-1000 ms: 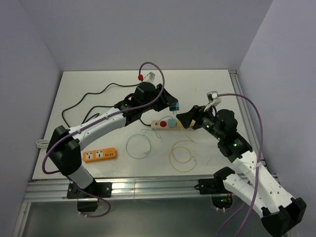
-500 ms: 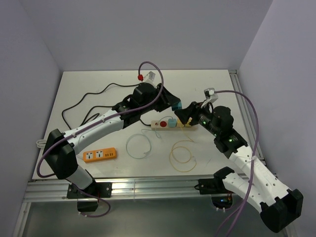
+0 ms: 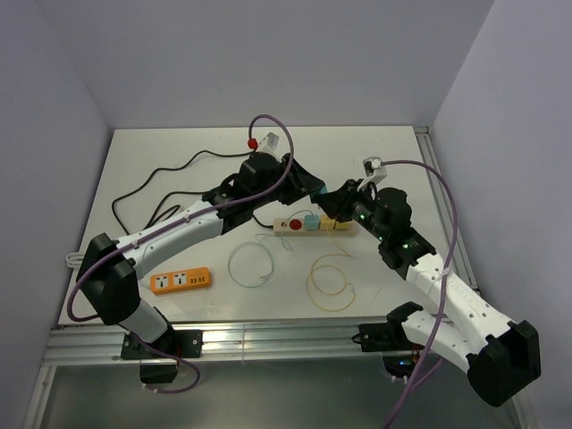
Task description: Insert the plug
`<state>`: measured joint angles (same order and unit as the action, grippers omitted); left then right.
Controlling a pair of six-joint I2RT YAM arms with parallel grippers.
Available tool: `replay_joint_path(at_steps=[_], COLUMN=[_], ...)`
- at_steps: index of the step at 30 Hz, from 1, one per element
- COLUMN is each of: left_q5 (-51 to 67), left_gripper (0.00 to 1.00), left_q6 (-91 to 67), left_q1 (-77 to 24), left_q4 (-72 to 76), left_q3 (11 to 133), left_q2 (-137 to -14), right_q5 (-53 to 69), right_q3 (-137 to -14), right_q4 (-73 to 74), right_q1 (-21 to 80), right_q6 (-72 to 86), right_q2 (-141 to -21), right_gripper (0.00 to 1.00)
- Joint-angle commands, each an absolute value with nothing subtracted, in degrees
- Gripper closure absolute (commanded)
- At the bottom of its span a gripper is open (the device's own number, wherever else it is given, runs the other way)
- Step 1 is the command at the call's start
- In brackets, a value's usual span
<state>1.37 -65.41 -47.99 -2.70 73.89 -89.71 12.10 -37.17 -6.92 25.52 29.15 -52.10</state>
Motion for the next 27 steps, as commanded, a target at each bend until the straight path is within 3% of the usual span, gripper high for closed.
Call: replay_joint_path(at_steps=[1,2,4,5,6,8,9,10,12,17,20,24,27], left_q5=[5.5,5.6,6.7,7.4,8.9,11.9,13.0,13.9,17.5,17.0,11.1,13.4,22.3], left_gripper=[1.00,1.00,0.98,0.92,0.74,0.51,0.25,0.15,0.04,0.00,0.01,0.00,0.11], left_q6=[-66.5,-66.2,-64.6,-63.8,-62.8,-59.1,-57.6,-53.2,-47.5,-31.2,-29.4,-29.4,-24.9], left_q1=[-48.6,-48.5,-48.5,-48.4,-48.2,-46.7,-46.1,-45.4,-43.7,-43.3,-43.1,-42.1,-41.5], left_q4=[2.2,2.4,2.0,2.0,2.2,0.9,0.2,0.2,-3.3,-8.3,-8.8,-7.6,-14.0], left_q3=[73.6,73.2,73.5,73.7,73.7,73.7,73.5,73.0,72.5,68.9,65.6,62.4,66.3], left_q2=[-86.7,-86.6,-86.4,-86.4,-86.3,-85.5,-84.8,-83.1,-79.9,-72.4,-67.2,-62.6,-65.2], right_q5=[8.9,8.9,9.4,9.7,9.9,12.1,13.2,16.5,21.7,36.9,43.3,45.7,46.5], right_q3=[-37.9,-37.5,-37.3,-36.7,-36.7,-36.6,-36.5,-36.3,-35.9,-35.8,-36.1,-35.7,-35.8], right_q4=[-9.7,-9.8,-10.0,-10.1,-9.9,-8.8,-8.4,-8.3,-7.7,-9.4,-10.6,-11.7,-11.4], right_q1=[25.0,25.0,25.1,25.0,25.1,25.0,25.0,25.0,25.0,25.0,25.1,25.7,27.2], right_q6=[29.1,29.2,28.9,28.2,27.7,25.0,23.7,22.4,19.1,20.0,20.3,18.1,15.3], right_q2=[-54.1,-54.1,-53.5,-52.7,-52.3,-50.7,-50.1,-49.5,-48.0,-48.1,-48.9,-48.3,-48.2], right_gripper=[0.93,1.00,1.00,1.00,1.00,1.00,1.00,1.00,1.00,1.00,1.00,1.00,1.00])
